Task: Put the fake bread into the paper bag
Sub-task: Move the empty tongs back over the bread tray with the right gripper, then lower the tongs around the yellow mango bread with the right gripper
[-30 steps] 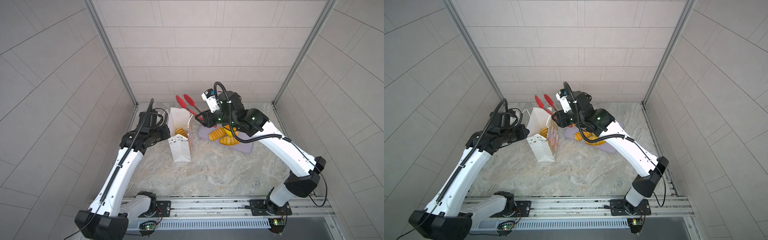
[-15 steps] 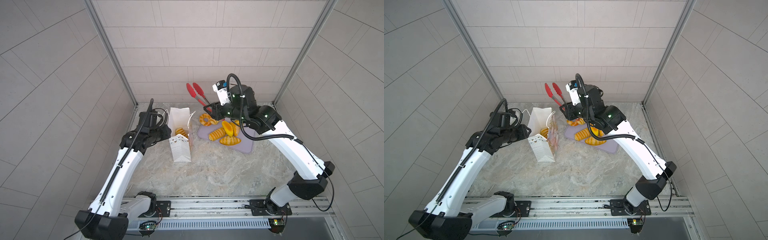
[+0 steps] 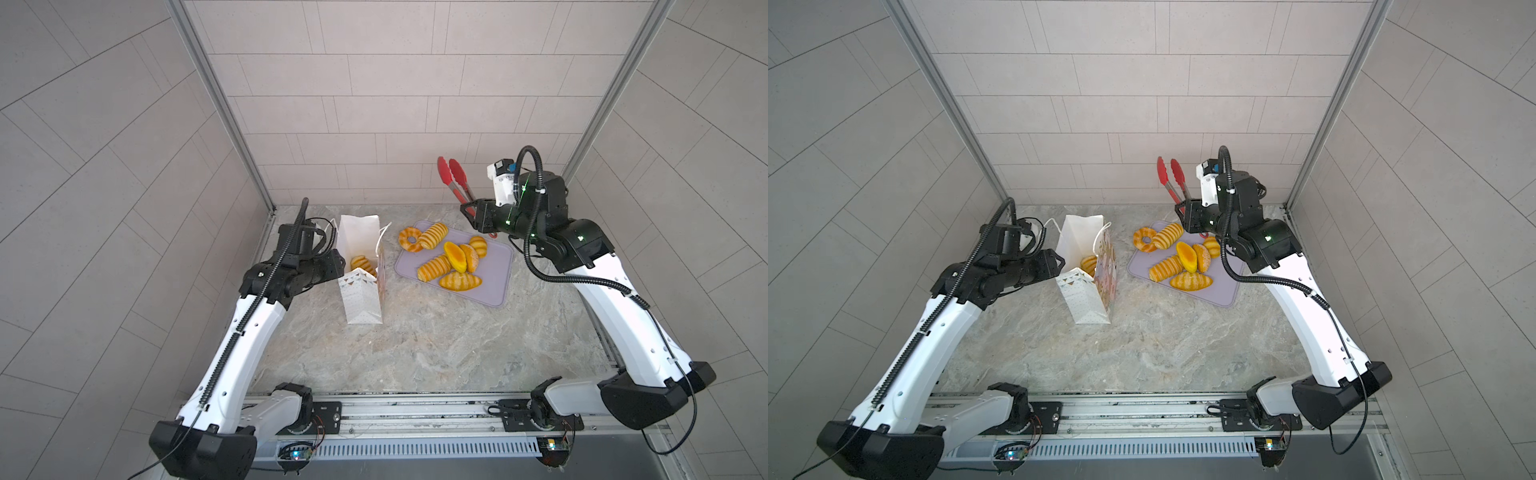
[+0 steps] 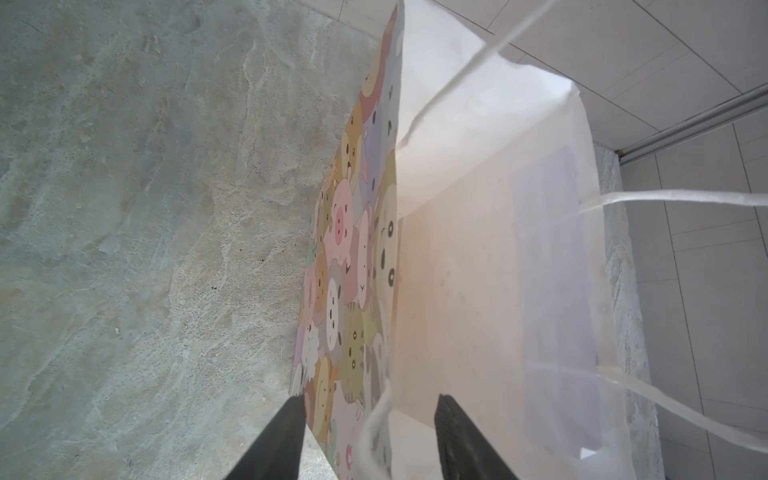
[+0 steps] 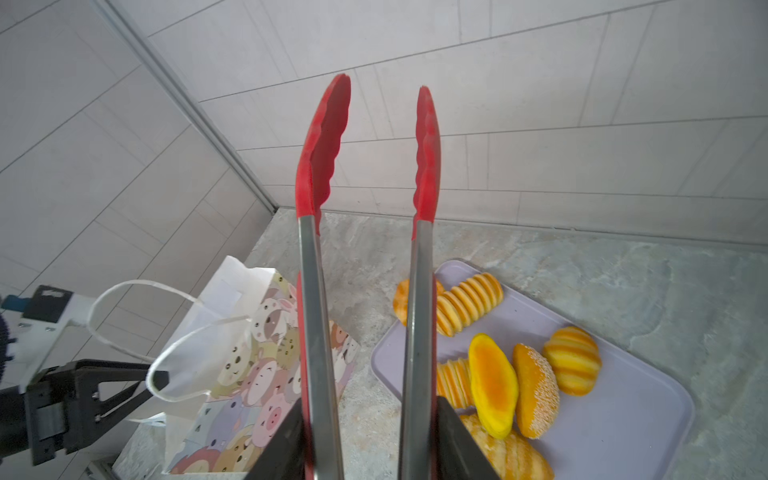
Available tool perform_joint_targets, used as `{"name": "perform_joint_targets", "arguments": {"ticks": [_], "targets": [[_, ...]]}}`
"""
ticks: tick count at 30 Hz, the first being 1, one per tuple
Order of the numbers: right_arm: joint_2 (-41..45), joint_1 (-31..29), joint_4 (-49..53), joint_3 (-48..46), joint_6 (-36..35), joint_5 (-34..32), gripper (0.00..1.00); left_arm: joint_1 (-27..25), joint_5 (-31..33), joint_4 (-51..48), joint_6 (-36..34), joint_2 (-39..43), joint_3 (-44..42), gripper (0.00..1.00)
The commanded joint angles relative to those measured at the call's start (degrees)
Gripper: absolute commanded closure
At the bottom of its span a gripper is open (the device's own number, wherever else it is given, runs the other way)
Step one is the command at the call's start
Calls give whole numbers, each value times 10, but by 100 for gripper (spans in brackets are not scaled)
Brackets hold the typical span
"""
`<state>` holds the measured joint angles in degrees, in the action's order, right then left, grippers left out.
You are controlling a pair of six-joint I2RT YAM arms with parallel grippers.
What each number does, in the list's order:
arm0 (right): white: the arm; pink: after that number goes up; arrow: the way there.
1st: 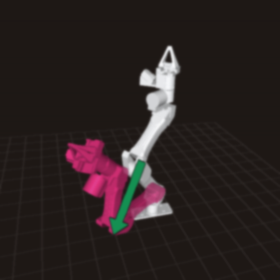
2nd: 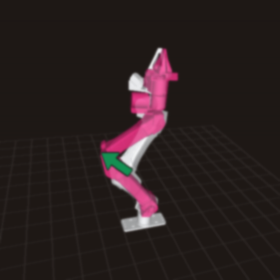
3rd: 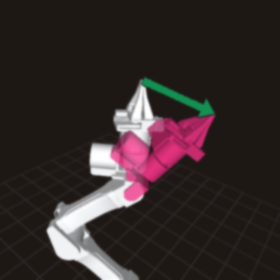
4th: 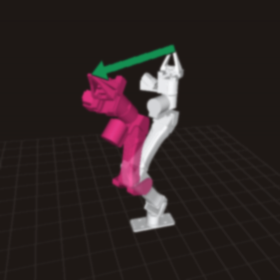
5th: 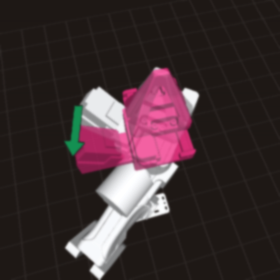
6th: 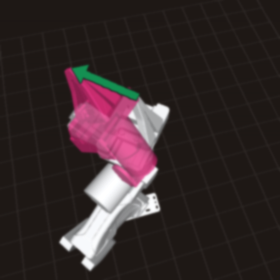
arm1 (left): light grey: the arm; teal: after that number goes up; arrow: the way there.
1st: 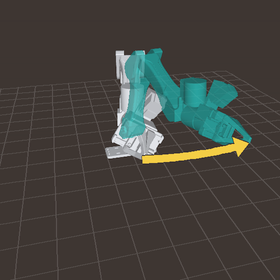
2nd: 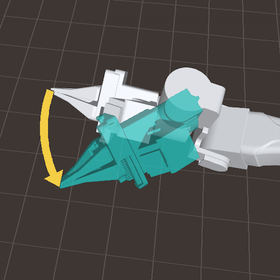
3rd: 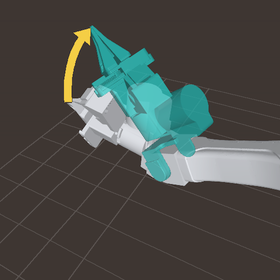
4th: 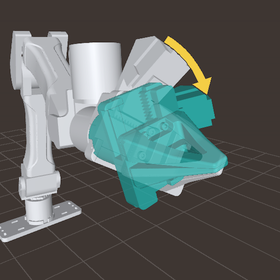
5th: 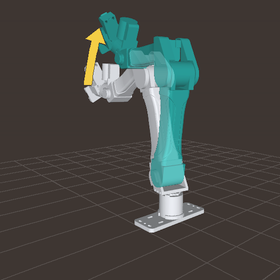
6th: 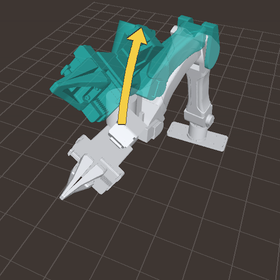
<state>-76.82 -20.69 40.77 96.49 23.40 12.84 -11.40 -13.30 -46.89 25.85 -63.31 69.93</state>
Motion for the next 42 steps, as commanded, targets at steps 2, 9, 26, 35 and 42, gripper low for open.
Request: {"name": "perform_joint_targets", "arguments": {"ticks": [2, 9, 26, 35, 42], "targets": [[34, 43, -17, -54, 15, 23, 55, -2, 7, -5, -9, 2, 17, 40], [53, 86, -25, -157, 17, 32, 56, -2, 6, -5, -12, -1, 17, 40], [62, 101, -48, -305, 14, 27, 55, -2, -1, 1, -13, 2, 0, 40], [61, 113, -52, -343, 8, 33, 55, -2, -5, 8, -13, -1, -7, 40], [75, 113, -58, -366, 20, 60, 55, -2, -7, 11, -13, -4, -9, 40]]}}
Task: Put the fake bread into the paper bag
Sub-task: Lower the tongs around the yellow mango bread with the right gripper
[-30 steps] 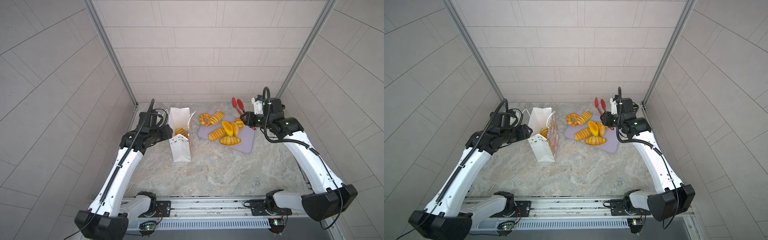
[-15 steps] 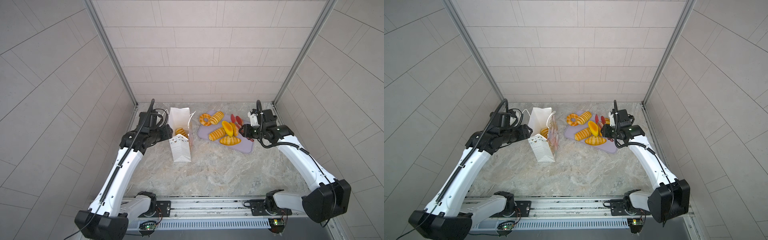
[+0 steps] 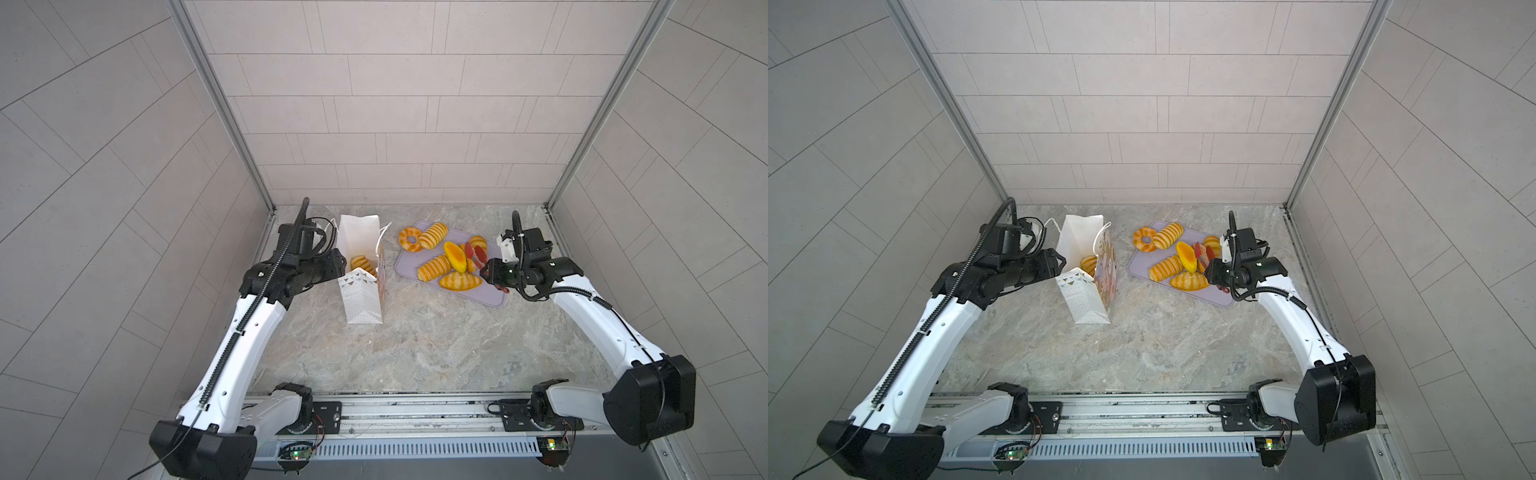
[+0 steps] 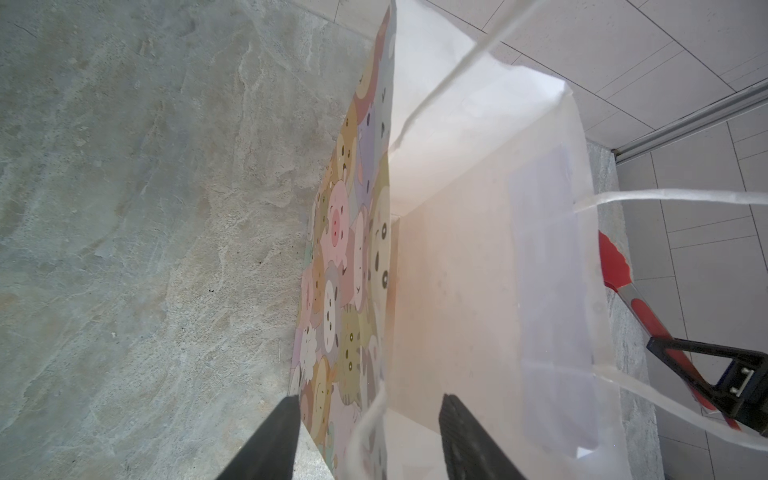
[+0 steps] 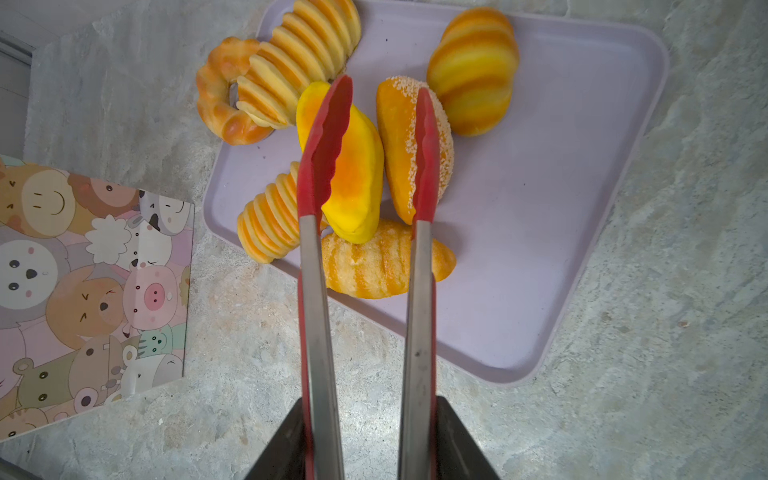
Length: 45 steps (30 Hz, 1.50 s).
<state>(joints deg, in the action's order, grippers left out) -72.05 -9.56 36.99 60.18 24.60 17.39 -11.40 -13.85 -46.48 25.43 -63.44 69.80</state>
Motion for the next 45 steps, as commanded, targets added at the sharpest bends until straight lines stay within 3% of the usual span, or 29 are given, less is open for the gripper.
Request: {"name": "perform_joint_targets", "arguments": {"ticks": [1, 15, 45], "targets": [[31, 2, -22, -7, 12, 18, 55, -2, -1, 8, -9, -3, -8, 40], [55, 1, -54, -70, 53, 58, 55, -2, -3, 12, -7, -4, -10, 40], [56, -12, -56, -94, 63, 77, 55, -2, 0, 12, -5, 0, -12, 40]]}}
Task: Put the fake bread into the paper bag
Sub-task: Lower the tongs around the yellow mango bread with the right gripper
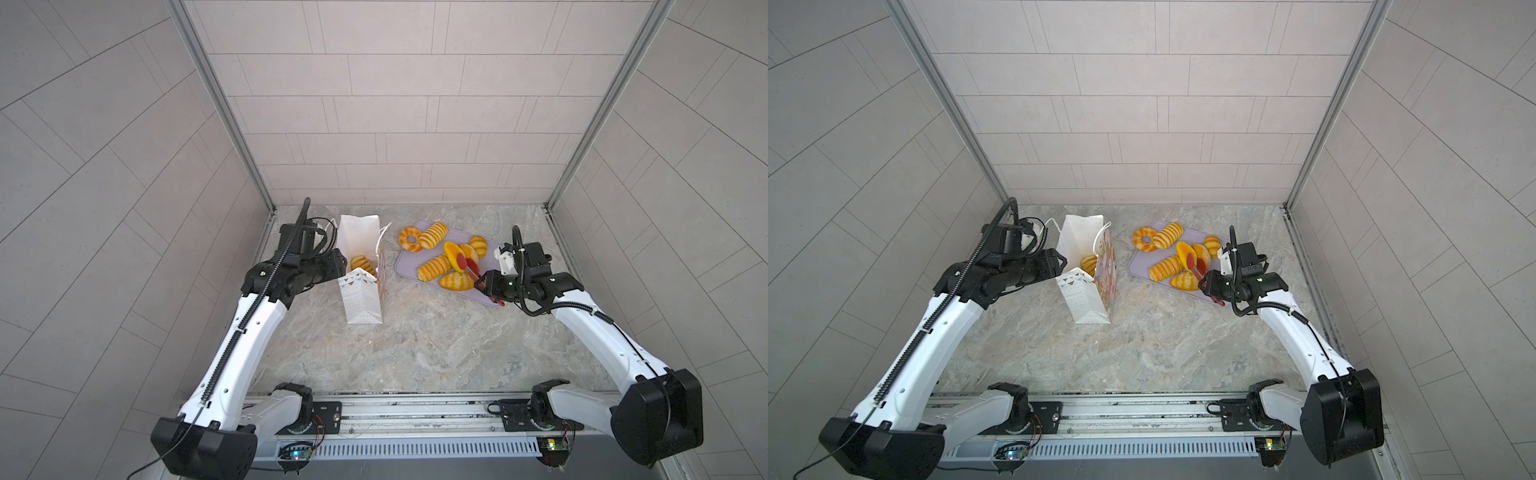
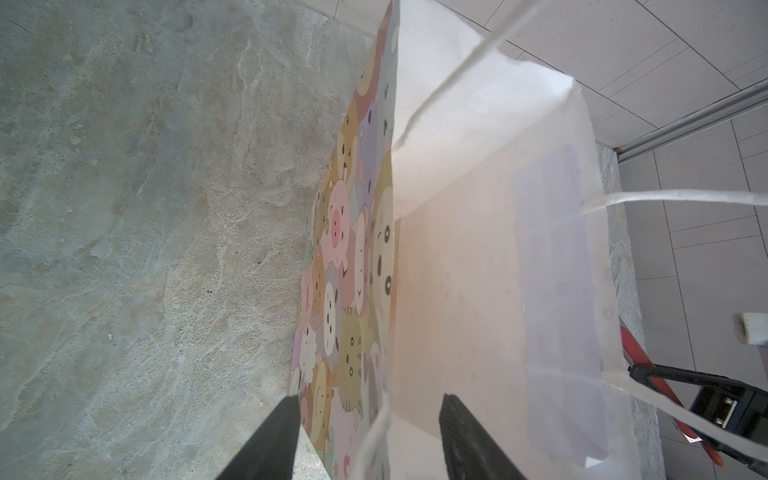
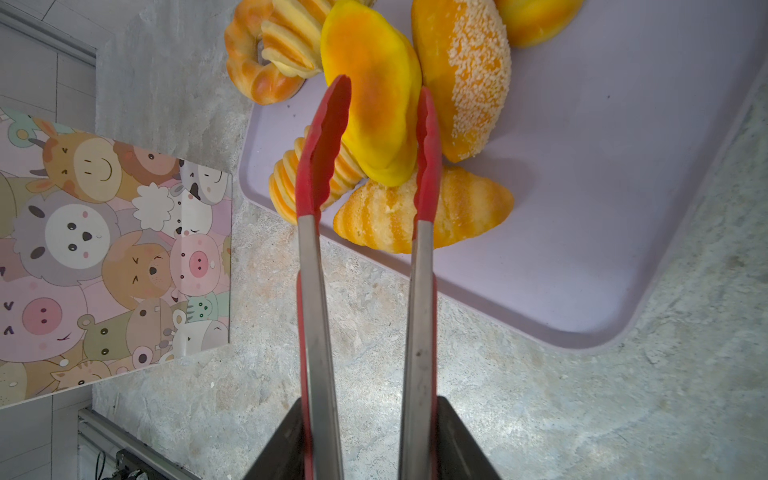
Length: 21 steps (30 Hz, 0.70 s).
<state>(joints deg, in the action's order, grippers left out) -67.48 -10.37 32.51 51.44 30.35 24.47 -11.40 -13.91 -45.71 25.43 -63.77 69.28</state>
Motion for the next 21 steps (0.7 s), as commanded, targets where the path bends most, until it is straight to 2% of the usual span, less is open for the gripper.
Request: {"name": "perform_joint_targets", "arguments": {"ticks": [1, 15, 21], "targets": [[7, -4, -11, -7, 6, 7, 55, -2, 0, 5, -5, 3, -7, 40], [-15, -4, -24, -10, 10, 15, 55, -2, 0, 3, -6, 4, -3, 40], [-24, -5, -32, -11, 16, 17, 61, -2, 2, 1, -5, 4, -1, 40]]}}
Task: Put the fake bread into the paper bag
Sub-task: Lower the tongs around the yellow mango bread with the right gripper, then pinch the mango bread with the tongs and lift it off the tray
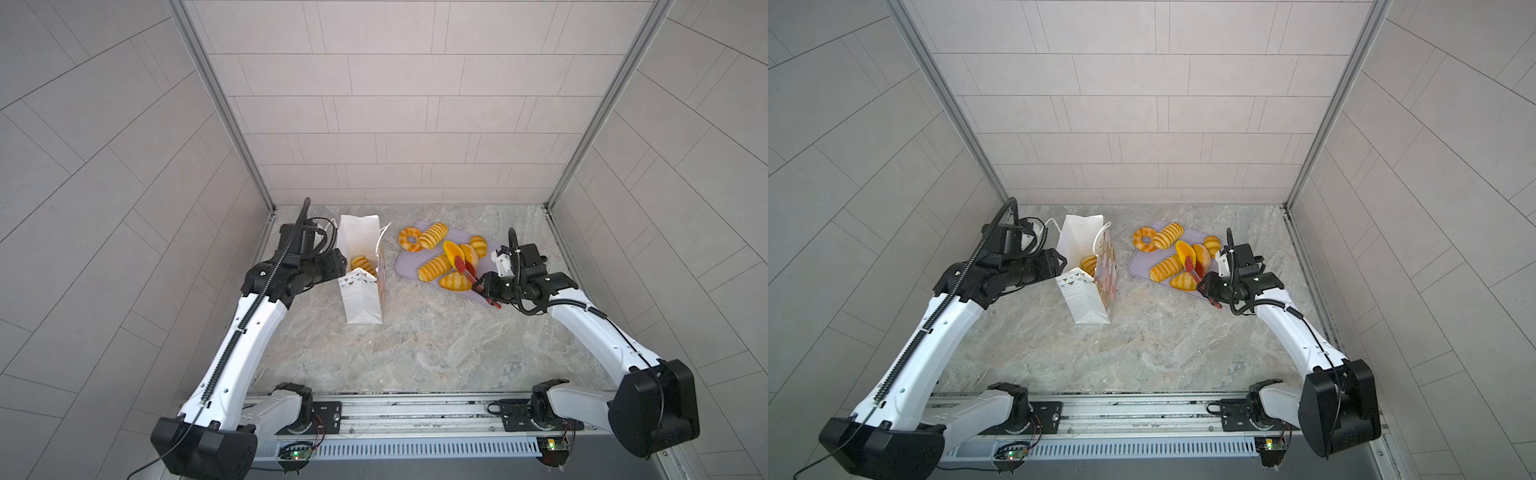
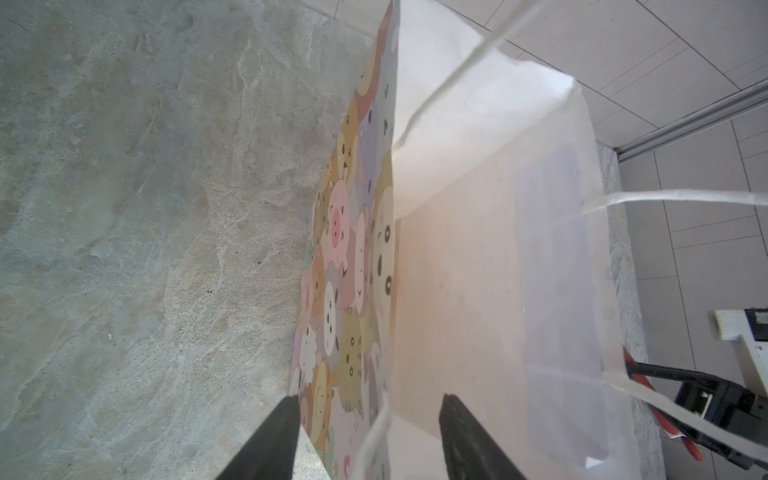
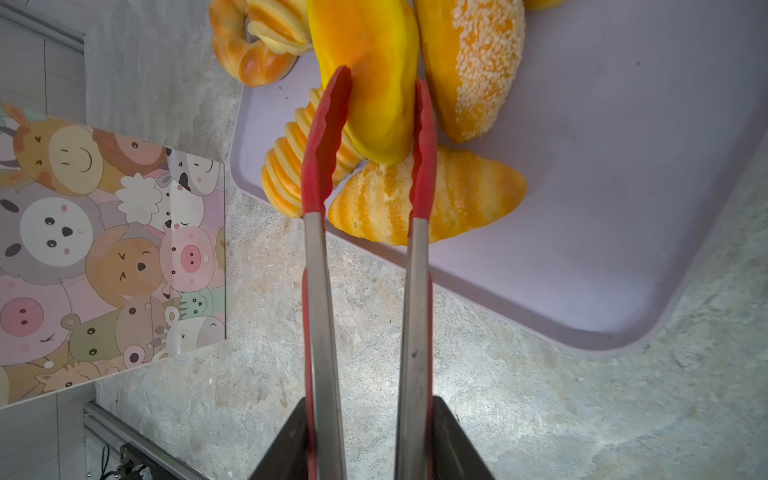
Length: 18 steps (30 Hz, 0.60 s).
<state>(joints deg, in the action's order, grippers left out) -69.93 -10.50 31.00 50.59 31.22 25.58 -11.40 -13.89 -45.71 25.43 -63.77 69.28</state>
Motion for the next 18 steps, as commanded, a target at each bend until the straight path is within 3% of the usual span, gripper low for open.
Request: {"name": "perform_joint_targets", "arguments": {"ticks": [1, 10, 18], "targets": [[0, -3, -18, -2, 7, 6, 62, -2, 2, 1, -5, 4, -1, 39], [29, -3, -16, 2, 5, 0, 74, -2, 6, -1, -3, 7, 6, 39], [64, -4, -1, 16, 0, -6, 77, -2, 6, -2, -1, 13, 10, 39]]}}
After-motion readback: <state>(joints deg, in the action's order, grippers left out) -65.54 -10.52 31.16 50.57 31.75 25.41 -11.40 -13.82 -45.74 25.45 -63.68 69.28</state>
